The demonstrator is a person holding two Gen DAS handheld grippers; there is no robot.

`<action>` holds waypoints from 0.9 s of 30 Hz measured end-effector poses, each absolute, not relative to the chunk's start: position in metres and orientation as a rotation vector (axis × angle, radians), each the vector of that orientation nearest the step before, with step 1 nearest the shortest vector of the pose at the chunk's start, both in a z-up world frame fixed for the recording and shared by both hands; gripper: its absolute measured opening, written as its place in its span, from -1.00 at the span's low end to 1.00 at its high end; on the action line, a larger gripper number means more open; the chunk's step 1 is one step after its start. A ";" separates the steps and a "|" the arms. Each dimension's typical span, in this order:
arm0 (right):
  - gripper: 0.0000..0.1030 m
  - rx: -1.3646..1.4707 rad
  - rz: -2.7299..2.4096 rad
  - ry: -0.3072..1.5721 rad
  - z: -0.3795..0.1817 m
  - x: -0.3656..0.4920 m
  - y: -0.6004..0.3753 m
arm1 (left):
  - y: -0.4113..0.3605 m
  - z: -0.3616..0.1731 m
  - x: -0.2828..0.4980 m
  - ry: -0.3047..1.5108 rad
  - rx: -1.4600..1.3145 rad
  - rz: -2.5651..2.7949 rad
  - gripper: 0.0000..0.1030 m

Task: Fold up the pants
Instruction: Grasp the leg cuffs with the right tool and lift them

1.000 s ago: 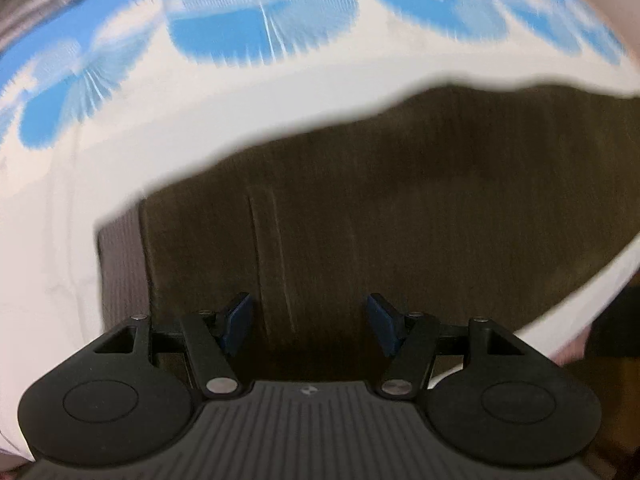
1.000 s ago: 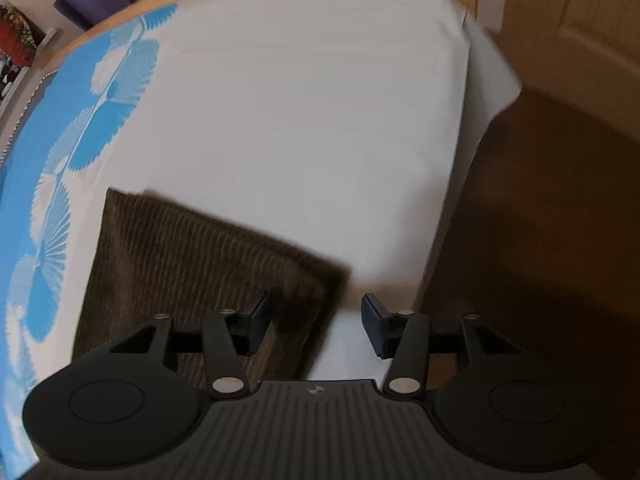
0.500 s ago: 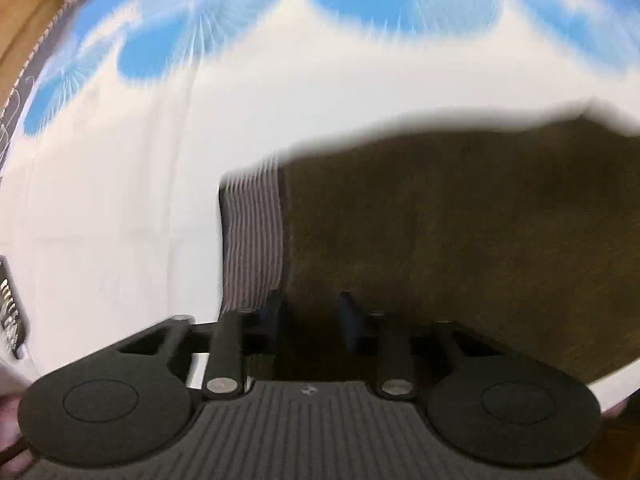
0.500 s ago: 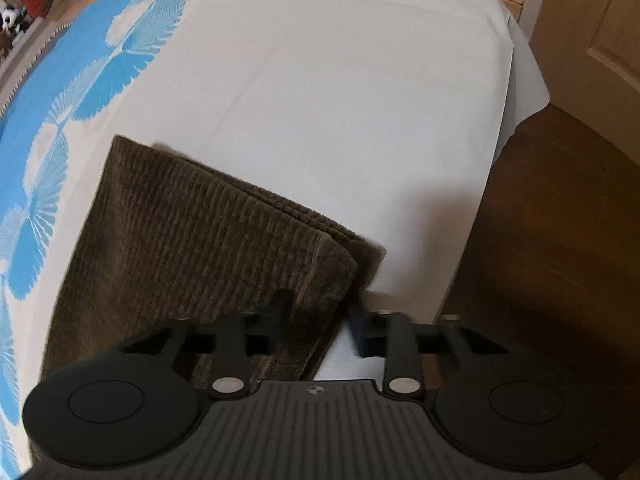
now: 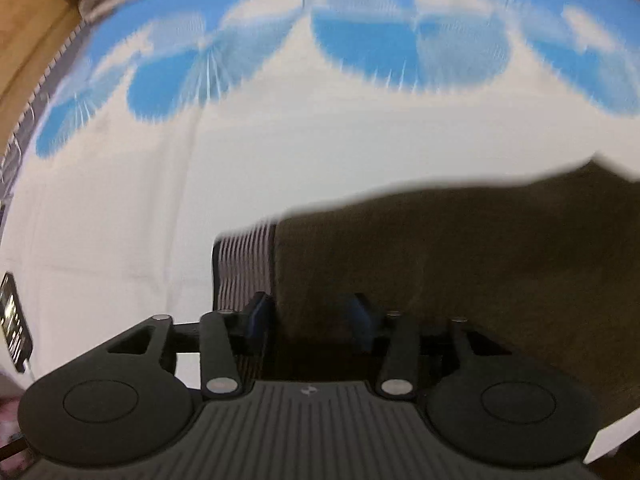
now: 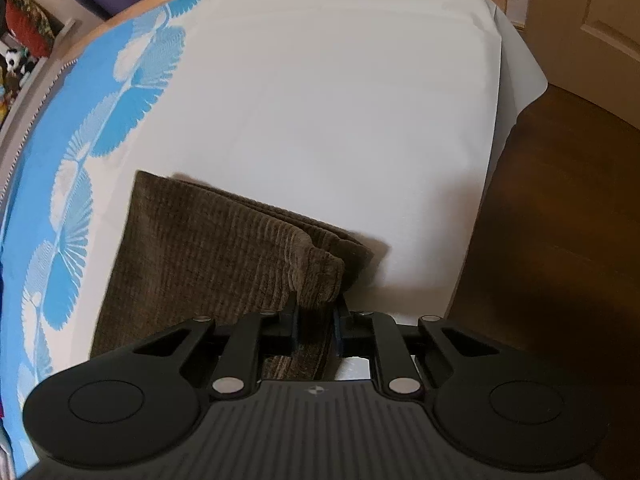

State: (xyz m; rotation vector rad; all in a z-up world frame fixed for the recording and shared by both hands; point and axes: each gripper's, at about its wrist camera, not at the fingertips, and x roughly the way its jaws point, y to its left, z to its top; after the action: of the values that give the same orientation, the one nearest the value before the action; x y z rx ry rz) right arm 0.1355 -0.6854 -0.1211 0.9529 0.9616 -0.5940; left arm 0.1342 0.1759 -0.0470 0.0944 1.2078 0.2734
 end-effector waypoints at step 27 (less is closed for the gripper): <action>-0.51 -0.267 0.596 0.645 -0.004 0.075 -0.176 | 0.181 -0.004 0.124 1.054 0.044 0.224 0.08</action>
State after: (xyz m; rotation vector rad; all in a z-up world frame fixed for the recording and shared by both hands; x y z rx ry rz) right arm 0.0748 -0.1761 -0.0045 -0.2674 0.6454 0.5960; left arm 0.1244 0.1809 -0.0044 0.0439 1.0544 0.2244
